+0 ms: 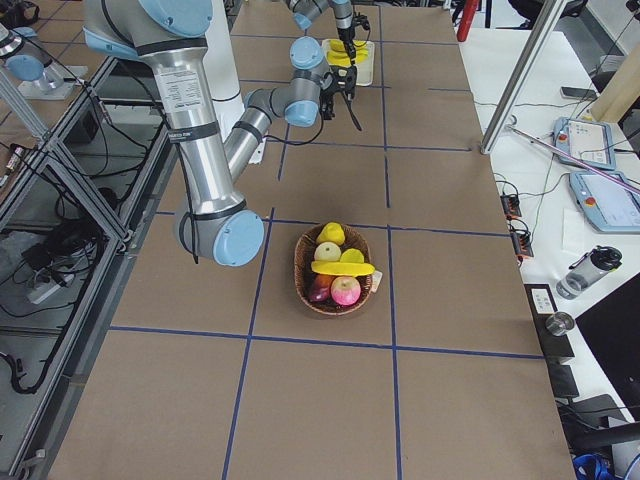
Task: Transfer all bananas from basket to plate
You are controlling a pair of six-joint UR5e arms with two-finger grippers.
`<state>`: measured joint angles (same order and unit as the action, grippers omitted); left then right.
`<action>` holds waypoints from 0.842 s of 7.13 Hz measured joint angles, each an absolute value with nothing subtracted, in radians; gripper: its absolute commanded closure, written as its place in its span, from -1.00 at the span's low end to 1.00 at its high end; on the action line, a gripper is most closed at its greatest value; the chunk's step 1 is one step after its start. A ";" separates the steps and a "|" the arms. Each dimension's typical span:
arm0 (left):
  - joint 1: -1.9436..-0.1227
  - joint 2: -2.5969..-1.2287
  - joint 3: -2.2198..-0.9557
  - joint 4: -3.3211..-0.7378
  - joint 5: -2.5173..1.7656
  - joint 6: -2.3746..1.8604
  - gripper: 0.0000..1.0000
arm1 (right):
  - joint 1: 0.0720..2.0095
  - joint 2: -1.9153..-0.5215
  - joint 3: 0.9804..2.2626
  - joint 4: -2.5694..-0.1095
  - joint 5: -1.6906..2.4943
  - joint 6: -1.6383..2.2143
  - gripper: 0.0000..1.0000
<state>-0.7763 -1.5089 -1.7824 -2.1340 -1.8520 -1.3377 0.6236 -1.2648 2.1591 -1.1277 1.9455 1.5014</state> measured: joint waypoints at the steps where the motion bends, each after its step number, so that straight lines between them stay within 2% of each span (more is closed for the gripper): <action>1: -0.775 -1.508 -1.768 -2.141 -1.842 -1.337 -0.99 | 0.635 -1.272 2.160 -1.134 1.947 1.500 -1.00; 4: -0.777 -1.517 -1.804 -2.149 -1.839 -1.339 -0.99 | 0.704 -1.306 2.174 -1.255 1.953 1.440 -1.00; 6: -0.778 -1.526 -1.852 -2.141 -1.839 -1.338 -0.99 | 0.746 -1.444 2.214 -1.300 1.956 1.253 -1.00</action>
<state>-0.7776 -1.5255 -1.8525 -2.1413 -1.8391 -1.3378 0.7460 -1.4438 2.2142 -1.3003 1.9561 1.2528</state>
